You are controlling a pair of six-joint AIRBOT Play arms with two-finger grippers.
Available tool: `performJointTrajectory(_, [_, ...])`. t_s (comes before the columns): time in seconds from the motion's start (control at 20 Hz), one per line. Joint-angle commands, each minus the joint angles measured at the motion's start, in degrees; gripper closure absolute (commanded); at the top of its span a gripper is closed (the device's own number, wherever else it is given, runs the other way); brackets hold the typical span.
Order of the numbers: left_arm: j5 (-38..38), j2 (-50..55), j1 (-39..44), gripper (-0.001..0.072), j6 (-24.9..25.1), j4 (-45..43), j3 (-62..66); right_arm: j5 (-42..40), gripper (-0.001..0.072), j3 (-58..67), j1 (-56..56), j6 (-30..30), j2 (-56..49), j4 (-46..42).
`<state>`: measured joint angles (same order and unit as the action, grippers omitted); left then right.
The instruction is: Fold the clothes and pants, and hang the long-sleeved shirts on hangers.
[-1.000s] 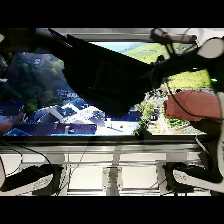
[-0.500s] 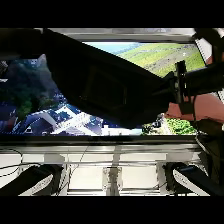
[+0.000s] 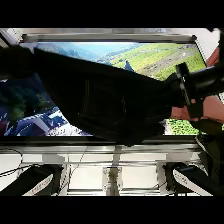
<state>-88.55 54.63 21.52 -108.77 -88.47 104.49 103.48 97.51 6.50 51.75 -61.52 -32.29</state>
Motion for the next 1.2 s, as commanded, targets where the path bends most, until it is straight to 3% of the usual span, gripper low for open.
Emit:
performJointTrajectory(0.0, [3.1,-0.2,-0.1,0.0682,-0.5,-9.3,-8.9,0.3,0.0702,0.2,0.0,1.0,-5.5,0.0])
performJointTrajectory(0.2, [19.8,-0.2,0.1,0.0682,-4.5,-9.7,-18.8,-9.5,0.0702,0.2,0.0,1.4,-12.5,-9.9])
performJointTrajectory(0.4, [31.0,-0.5,2.3,0.0682,-4.7,-8.8,-20.3,-20.6,0.0702,2.7,0.0,0.0,-12.0,-13.2])
performJointTrajectory(0.6, [38.6,-2.1,5.8,0.0682,-7.0,-3.7,-20.3,-15.1,0.0703,12.4,0.0,0.9,-10.7,-12.9])
performJointTrajectory(0.75, [45.0,-5.2,9.3,0.0682,-7.3,0.1,-20.3,-9.0,0.0703,20.5,0.0,7.6,-9.6,-12.6])
performJointTrajectory(0.85, [48.9,-8.0,11.3,0.0682,-8.5,1.9,-20.3,-8.5,0.0703,22.1,0.0,8.1,-6.8,-12.1])
performJointTrajectory(1.15, [42.7,-13.0,11.6,0.0682,-11.1,2.8,-20.3,-6.4,0.0703,21.8,0.0,8.6,-0.9,-11.9])
